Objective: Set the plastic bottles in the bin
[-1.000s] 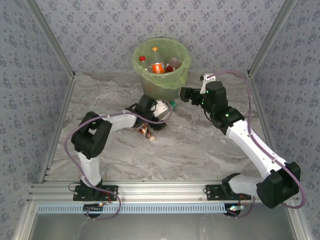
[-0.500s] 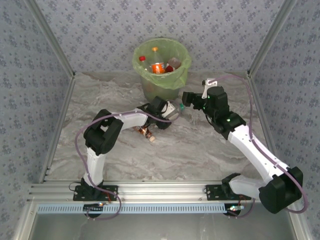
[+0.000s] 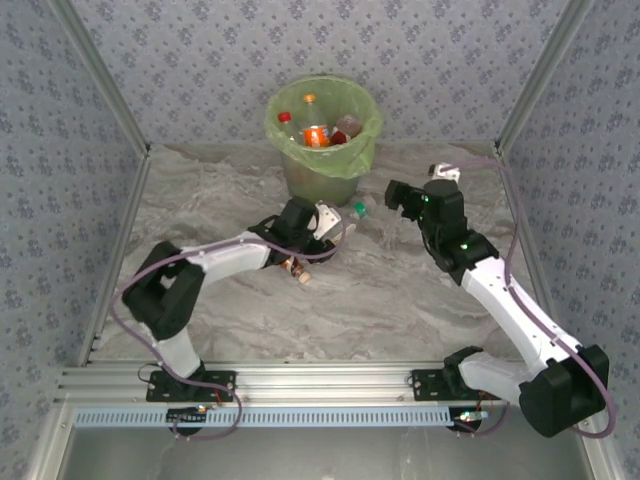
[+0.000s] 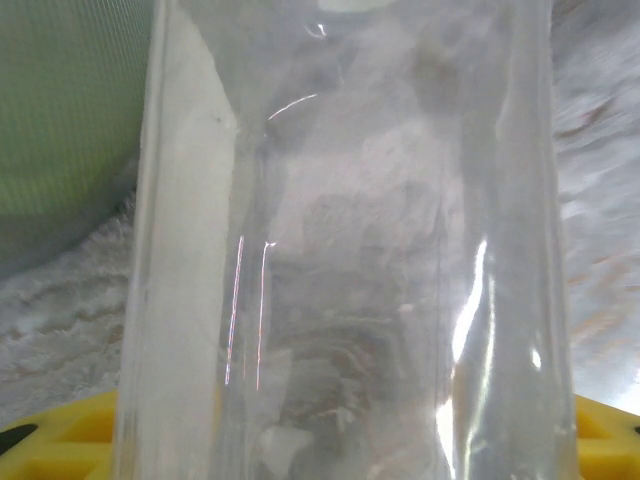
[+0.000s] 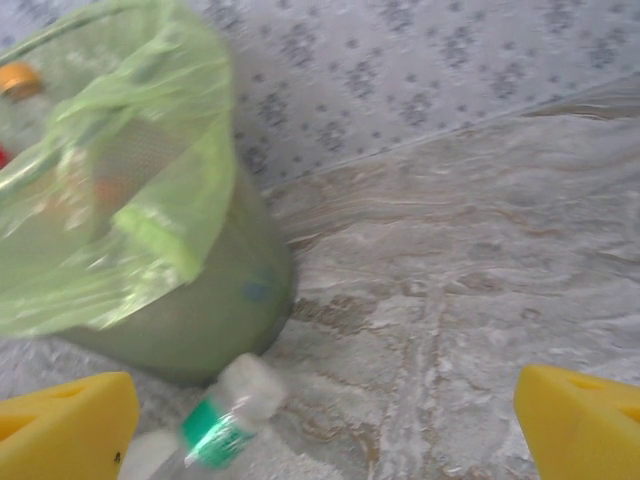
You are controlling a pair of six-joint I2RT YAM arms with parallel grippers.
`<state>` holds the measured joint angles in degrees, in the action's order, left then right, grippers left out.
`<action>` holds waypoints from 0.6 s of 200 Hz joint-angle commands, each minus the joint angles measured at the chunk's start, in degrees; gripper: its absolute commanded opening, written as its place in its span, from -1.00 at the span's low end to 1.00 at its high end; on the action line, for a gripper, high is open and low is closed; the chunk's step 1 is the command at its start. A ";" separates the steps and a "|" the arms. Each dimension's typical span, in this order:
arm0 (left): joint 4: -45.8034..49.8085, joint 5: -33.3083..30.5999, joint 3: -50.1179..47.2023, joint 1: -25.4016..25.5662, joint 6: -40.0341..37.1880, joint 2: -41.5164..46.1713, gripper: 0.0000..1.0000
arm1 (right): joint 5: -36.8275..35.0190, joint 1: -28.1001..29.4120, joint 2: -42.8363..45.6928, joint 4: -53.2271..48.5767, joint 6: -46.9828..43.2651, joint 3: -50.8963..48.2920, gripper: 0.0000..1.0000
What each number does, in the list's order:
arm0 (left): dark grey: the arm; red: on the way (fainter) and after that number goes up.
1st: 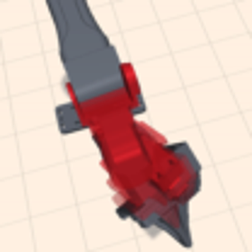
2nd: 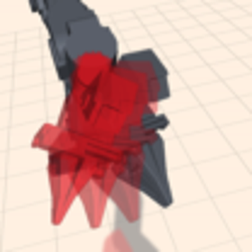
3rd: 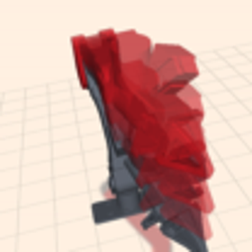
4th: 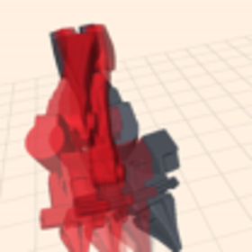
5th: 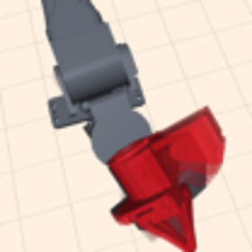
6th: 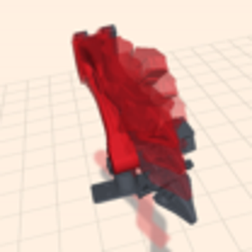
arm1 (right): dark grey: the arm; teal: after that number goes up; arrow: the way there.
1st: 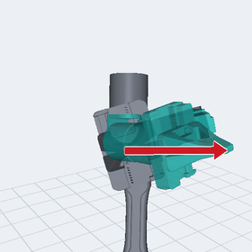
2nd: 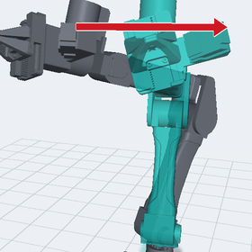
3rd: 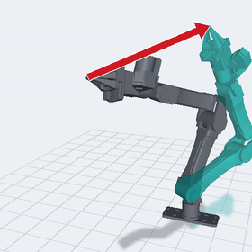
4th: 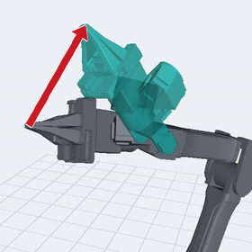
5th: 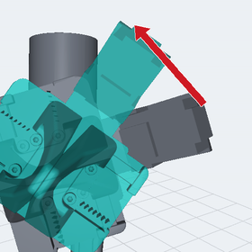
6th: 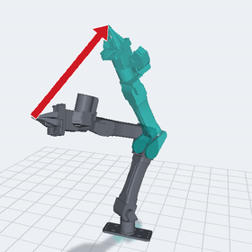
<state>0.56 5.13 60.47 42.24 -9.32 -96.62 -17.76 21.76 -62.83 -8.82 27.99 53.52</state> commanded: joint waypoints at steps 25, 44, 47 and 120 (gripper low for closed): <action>-2.53 7.69 -1.80 0.94 1.06 11.39 0.07 | -3.69 -4.26 5.58 0.50 7.63 -5.66 0.98; -1.11 6.31 2.11 0.93 2.22 12.36 0.07 | -2.74 -5.48 6.90 0.79 9.12 -6.82 0.98; -1.04 6.24 2.69 0.92 2.35 12.33 0.07 | -2.57 -5.57 6.97 0.74 9.18 -6.89 0.98; -7.10 -1.05 17.56 -2.35 12.99 8.44 0.08 | 2.37 -5.99 7.56 -3.01 5.36 -5.50 0.97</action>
<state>-2.33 7.57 72.79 41.87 -2.44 -86.63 -16.88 15.99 -56.40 -9.32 34.92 46.87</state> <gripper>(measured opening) 0.595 0.988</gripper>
